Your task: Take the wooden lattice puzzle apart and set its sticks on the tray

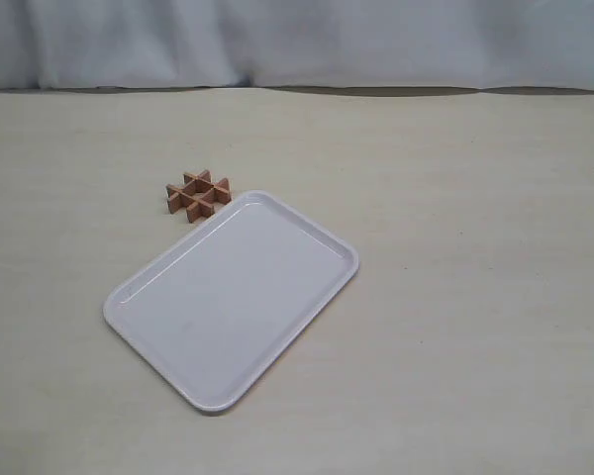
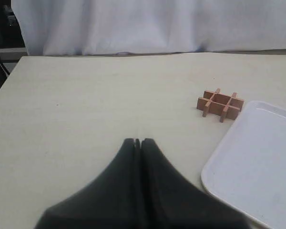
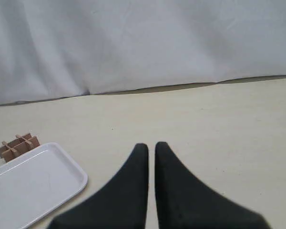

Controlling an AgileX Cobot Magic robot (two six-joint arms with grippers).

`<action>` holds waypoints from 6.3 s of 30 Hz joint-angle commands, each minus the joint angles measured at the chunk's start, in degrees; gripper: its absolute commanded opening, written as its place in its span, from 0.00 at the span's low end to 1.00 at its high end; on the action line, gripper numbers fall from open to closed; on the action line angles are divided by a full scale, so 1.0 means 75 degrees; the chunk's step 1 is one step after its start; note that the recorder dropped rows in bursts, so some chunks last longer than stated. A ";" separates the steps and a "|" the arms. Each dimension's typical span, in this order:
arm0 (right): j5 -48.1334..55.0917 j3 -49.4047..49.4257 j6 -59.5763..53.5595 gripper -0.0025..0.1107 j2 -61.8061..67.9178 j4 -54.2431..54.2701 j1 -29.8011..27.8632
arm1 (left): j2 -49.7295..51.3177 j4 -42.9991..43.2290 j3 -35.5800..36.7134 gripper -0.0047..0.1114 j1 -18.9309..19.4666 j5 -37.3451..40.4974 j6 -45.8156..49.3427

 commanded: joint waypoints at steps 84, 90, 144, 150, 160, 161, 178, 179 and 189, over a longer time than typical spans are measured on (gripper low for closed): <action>0.4034 -0.9057 0.0052 0.06 1.3386 -0.3235 0.3865 | -0.0014 0.0022 0.0024 0.04 0.0002 -0.0076 -0.0021; 0.2961 -0.9935 0.0038 0.06 1.4333 -0.2932 0.4430 | -0.0014 0.0022 0.0024 0.04 0.0002 -0.0076 -0.0021; 0.3504 -1.4879 -0.2249 0.35 1.8250 -0.0029 0.4184 | -0.0014 0.0022 0.0024 0.04 0.0002 -0.0075 -0.0021; 0.3122 -1.4879 -0.2330 0.35 1.8489 0.0016 0.4184 | -0.0014 0.0022 0.0024 0.04 0.0002 -0.0075 -0.0021; 0.2769 -1.4879 -0.2427 0.06 1.8709 -0.0019 0.4184 | -0.0014 0.0022 0.0024 0.04 0.0002 -0.0075 -0.0021; 0.2769 -1.4879 -0.2427 0.06 1.8709 -0.0019 0.4184 | -0.0014 0.0022 0.0024 0.04 0.0002 -0.0075 -0.0021; 0.2884 -1.4893 -0.2427 0.06 1.7896 -0.0074 0.4476 | -0.0014 0.0022 0.0024 0.04 0.0002 -0.0057 -0.0021; 0.2951 -1.4893 -0.2427 0.06 1.7755 -0.0074 0.4534 | -0.0014 0.0022 0.0024 0.04 0.0002 -0.0057 -0.0021; 0.4644 -1.4799 -0.2469 0.06 1.6361 0.0199 0.4717 | -0.0014 0.0022 0.0024 0.04 0.0002 -0.0057 -0.0021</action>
